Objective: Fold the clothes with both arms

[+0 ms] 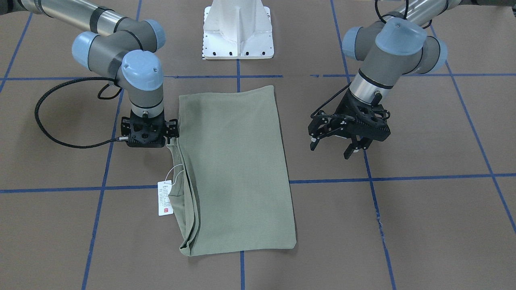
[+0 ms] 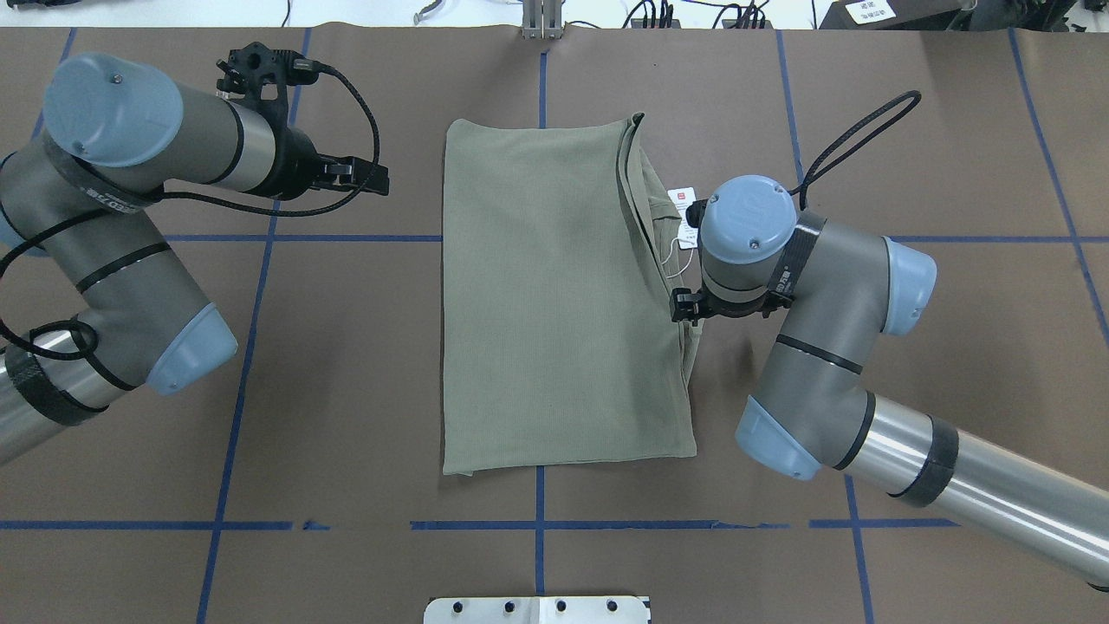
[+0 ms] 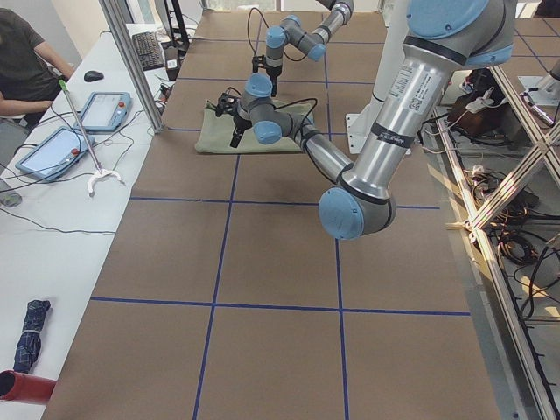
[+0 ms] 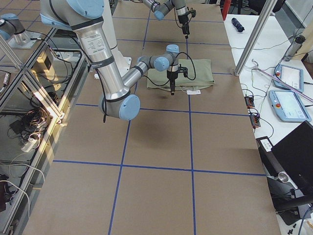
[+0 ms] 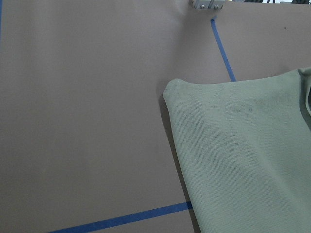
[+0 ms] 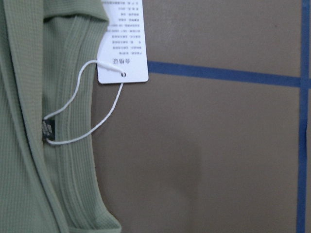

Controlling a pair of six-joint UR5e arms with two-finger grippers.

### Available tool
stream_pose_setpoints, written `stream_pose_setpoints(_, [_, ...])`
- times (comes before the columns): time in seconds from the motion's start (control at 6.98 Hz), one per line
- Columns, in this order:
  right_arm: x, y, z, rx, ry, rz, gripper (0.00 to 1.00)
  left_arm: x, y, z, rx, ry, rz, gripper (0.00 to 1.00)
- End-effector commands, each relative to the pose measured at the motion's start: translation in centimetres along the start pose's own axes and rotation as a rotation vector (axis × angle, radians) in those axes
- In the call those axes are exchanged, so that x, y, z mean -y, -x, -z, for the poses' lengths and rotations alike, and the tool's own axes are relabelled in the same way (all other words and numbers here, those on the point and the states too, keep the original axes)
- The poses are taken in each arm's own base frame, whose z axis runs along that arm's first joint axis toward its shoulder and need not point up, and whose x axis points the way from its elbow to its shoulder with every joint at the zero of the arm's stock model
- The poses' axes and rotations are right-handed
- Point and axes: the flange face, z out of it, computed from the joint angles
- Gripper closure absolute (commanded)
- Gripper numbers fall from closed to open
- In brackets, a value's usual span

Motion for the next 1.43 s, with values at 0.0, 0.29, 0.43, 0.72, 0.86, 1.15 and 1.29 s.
stream_pose_setpoints(0.0, [4.0, 0.0, 2.0, 0.016, -0.033, 0.027, 0.0, 1.1, 0.8, 1.2, -0.009, -0.003, 0.002, 0.0])
stream_pose_setpoints(0.29, [10.5, 4.9, 0.5, -0.016, -0.028, -0.005, 0.0, 1.9, 1.0, 1.7, -0.007, -0.02, -0.002, 0.0])
stream_pose_setpoints(0.43, [12.4, 4.9, -1.9, 0.023, -0.066, -0.002, 0.0, 2.5, 0.7, 2.0, -0.008, -0.03, -0.02, 0.0])
stream_pose_setpoints(0.72, [13.6, 6.2, -1.4, 0.046, -0.083, -0.001, 0.0, 2.8, 0.9, 2.2, -0.007, -0.036, -0.029, 0.0])
stream_pose_setpoints(0.86, [14.2, 7.4, -0.6, 0.051, -0.087, -0.001, 0.0, 2.8, 0.9, 2.2, -0.007, -0.036, -0.03, 0.0])
stream_pose_setpoints(1.15, [14.9, 8.4, -1.2, 0.038, -0.073, -0.004, 0.0, 2.8, 1.1, 2.1, -0.004, -0.036, -0.027, 0.0])
stream_pose_setpoints(1.29, [14.7, 8.0, -1.7, 0.032, -0.068, -0.006, 0.0, 2.8, 0.9, 2.1, -0.006, -0.035, -0.028, 0.0])
